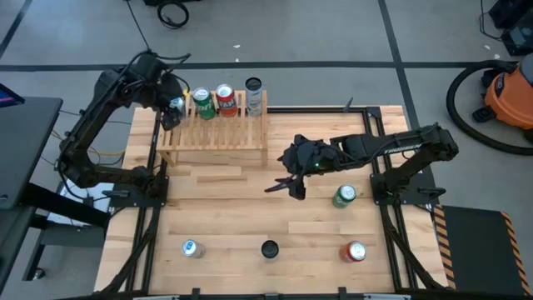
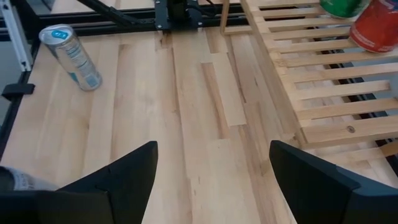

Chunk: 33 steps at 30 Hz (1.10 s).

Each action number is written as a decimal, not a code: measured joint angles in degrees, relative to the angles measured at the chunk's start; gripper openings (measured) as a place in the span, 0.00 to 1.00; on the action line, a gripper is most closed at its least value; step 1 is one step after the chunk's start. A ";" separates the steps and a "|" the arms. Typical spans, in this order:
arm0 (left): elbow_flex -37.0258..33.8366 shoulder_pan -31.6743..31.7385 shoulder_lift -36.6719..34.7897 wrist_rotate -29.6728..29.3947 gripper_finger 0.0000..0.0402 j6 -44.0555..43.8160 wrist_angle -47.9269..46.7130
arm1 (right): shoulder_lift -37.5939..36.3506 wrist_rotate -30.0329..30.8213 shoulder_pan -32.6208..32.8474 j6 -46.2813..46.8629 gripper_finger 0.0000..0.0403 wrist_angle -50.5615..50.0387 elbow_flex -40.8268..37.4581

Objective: Place canned beverage on shelf
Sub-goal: Put the top blue soda can on the shelf

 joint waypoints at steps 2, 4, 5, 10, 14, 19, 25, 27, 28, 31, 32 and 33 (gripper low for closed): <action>0.00 0.25 0.00 2.57 0.63 1.75 0.39 | 0.00 0.00 0.40 -0.01 0.79 0.02 0.00; 0.00 0.28 0.00 3.21 0.63 3.26 0.32 | 0.00 0.00 0.65 -0.01 0.79 0.02 0.00; 0.00 0.27 0.00 3.23 0.63 3.91 0.34 | 0.00 0.02 0.77 -0.01 0.79 0.02 0.00; 0.00 0.39 0.00 2.91 0.63 6.92 0.61 | 0.00 0.02 0.82 -0.01 0.79 0.59 0.01; 0.00 1.85 0.00 2.90 0.63 6.39 1.91 | 0.00 0.02 0.82 -0.01 0.79 1.28 0.02; 0.00 5.29 0.00 2.65 0.63 4.68 3.63 | 0.00 0.02 0.82 -0.01 0.79 1.36 0.01; -0.04 7.40 0.00 2.65 0.63 3.43 5.46 | 0.00 0.00 0.82 -0.01 0.79 1.74 0.01; -0.04 7.41 0.00 2.65 0.63 3.39 5.70 | 0.00 0.00 0.82 -0.01 0.79 1.77 0.02; -0.04 7.41 0.00 2.66 0.63 3.16 5.67 | 0.01 0.00 0.82 -0.01 0.79 1.77 0.02; -0.04 7.41 0.56 3.00 0.63 1.42 5.52 | 0.00 0.00 0.82 -0.01 0.79 1.77 0.02; -0.08 7.41 0.83 3.14 0.63 0.91 5.41 | 0.00 0.00 0.82 -0.01 0.79 1.77 0.02; -0.15 7.41 0.96 3.16 0.63 0.48 5.40 | 0.00 -0.02 0.82 -0.01 0.79 1.77 0.02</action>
